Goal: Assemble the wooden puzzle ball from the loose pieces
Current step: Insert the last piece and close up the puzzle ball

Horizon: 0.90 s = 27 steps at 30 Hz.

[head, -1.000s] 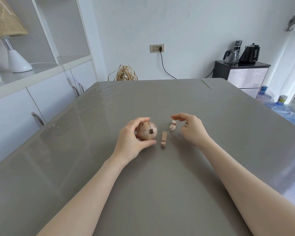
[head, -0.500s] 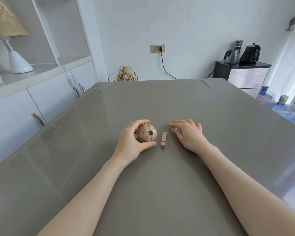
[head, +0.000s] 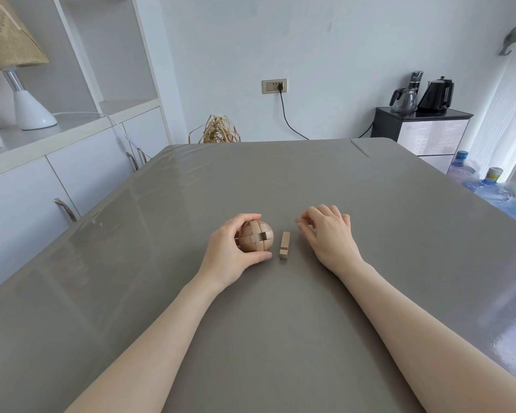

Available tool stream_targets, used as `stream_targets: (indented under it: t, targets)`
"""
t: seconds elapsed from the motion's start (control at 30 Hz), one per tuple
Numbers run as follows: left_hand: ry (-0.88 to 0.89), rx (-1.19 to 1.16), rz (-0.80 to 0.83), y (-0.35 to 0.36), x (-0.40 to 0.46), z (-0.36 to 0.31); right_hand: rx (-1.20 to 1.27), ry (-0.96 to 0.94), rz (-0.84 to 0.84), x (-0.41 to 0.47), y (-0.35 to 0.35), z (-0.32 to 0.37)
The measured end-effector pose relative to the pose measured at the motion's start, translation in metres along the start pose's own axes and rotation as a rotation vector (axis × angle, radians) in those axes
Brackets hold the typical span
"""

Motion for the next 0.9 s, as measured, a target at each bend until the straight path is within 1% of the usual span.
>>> stream_targets:
  t: [0.13,0.3,0.63,0.9]
  targets:
    - [-0.033,-0.033,0.013,0.0,-0.0003,-0.0009,0.004,-0.049,0.027,-0.002,0.0006,0.0027]
    - [-0.057,-0.057,0.027,-0.0006,0.0002,-0.0026,0.104,-0.031,0.092,-0.0024,0.0003,0.0033]
    - [-0.037,-0.057,0.039,-0.0002,0.0,-0.0014,0.2,-0.06,0.085,-0.0046,-0.0018,0.0023]
    - [-0.007,-0.047,0.016,-0.0006,0.0001,-0.0014,0.248,-0.072,0.089,-0.0048,-0.0036,0.0033]
Point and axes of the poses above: each hand's wrist, its own x-axis towards the middle knuckle, its own y-axis out of the palm, z = x × y, the point moved 1 cm from there along x, towards the middle knuckle, and after that the axes turned 5 degrees about y, right-handed, at the moved point
